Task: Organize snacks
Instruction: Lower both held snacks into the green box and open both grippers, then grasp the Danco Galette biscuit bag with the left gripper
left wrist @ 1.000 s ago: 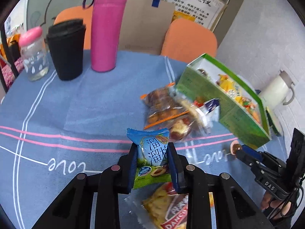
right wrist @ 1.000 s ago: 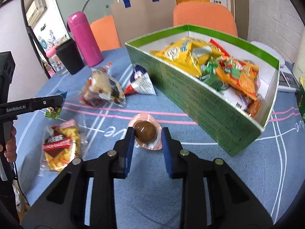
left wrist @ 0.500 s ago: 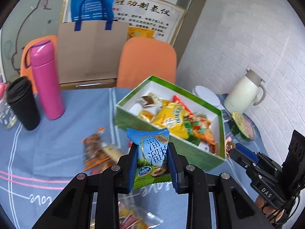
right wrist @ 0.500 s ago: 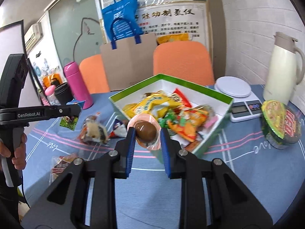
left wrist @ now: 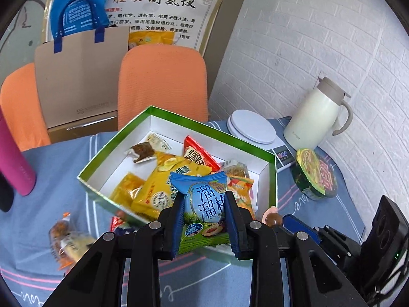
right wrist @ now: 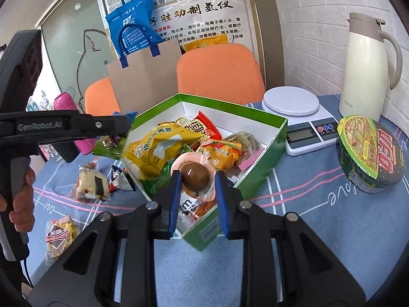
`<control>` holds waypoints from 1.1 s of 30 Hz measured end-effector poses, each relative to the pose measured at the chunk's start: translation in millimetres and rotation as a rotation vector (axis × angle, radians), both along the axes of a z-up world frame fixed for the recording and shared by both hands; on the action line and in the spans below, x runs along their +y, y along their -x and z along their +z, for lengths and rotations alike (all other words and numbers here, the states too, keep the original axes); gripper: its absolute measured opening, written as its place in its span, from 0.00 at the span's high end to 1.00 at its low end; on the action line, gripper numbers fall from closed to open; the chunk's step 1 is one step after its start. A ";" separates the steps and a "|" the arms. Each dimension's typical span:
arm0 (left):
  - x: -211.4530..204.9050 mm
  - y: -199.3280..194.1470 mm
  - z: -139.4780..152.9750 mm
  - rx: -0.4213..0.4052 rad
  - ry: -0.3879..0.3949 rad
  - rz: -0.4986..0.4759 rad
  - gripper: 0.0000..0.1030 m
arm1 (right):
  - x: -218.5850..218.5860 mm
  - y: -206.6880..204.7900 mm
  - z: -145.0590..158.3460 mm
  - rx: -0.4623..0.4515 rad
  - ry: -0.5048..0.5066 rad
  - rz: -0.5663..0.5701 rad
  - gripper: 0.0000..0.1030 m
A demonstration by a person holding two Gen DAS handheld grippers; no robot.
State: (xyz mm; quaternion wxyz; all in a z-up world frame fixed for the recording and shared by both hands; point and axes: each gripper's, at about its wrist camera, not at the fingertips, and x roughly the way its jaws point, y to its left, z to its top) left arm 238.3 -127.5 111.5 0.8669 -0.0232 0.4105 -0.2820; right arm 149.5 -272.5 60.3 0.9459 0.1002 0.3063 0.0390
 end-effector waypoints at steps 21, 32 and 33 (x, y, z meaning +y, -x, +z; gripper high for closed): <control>5.5 9.8 -19.2 -0.076 -0.139 0.115 0.13 | 5.4 -0.9 -13.3 -0.009 0.090 -0.031 0.10; 37.0 45.6 -7.8 -0.111 -0.138 0.172 0.13 | 24.8 19.5 -2.2 -0.022 0.081 0.006 0.08; 41.8 50.5 -7.4 -0.113 -0.147 0.187 0.13 | 27.7 21.8 -1.8 -0.022 0.081 0.013 0.08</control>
